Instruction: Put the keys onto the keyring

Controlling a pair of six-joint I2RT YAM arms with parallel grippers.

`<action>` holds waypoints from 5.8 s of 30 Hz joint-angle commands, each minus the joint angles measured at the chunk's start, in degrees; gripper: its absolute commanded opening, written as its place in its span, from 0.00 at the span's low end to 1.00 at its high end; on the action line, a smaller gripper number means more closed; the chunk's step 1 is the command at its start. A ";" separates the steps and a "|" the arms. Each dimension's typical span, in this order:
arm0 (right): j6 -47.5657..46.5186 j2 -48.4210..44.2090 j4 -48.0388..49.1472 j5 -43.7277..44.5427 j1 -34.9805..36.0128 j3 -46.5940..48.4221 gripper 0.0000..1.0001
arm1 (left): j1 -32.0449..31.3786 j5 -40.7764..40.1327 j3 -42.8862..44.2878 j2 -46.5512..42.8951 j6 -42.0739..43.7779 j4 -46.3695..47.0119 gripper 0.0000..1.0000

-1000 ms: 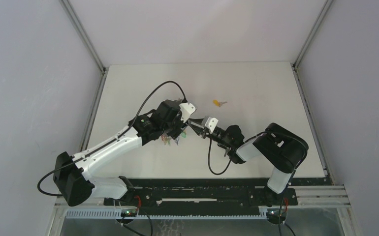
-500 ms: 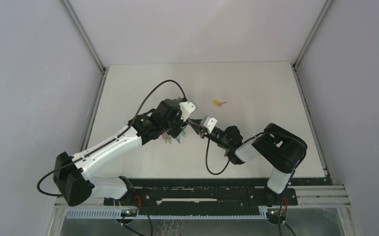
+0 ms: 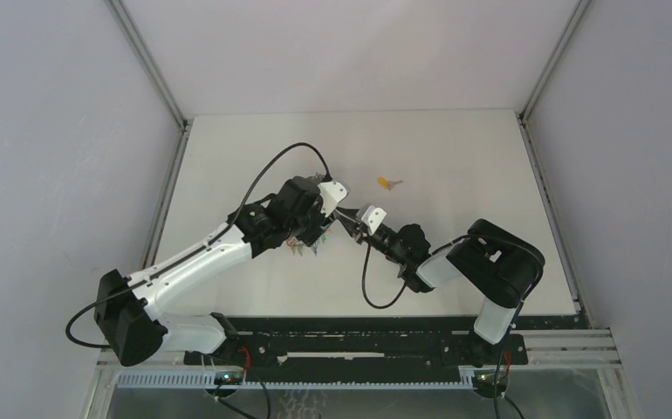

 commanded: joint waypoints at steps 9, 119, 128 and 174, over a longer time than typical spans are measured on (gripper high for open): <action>-1.28 -2.29 2.67 -0.85 1.57 0.38 0.20 | -0.68 -1.07 5.67 -0.28 -2.20 1.31 0.10; -6.01 -2.24 2.58 3.03 3.68 -2.13 0.16 | -0.54 -0.89 6.03 -1.36 -5.01 0.15 0.09; -4.93 -2.85 2.60 1.61 3.90 -4.19 0.20 | -0.54 -2.33 6.38 -1.27 -5.02 0.14 0.08; -4.84 -0.88 2.67 6.44 5.27 0.12 0.12 | -0.54 1.34 5.34 -2.02 -6.76 0.61 0.09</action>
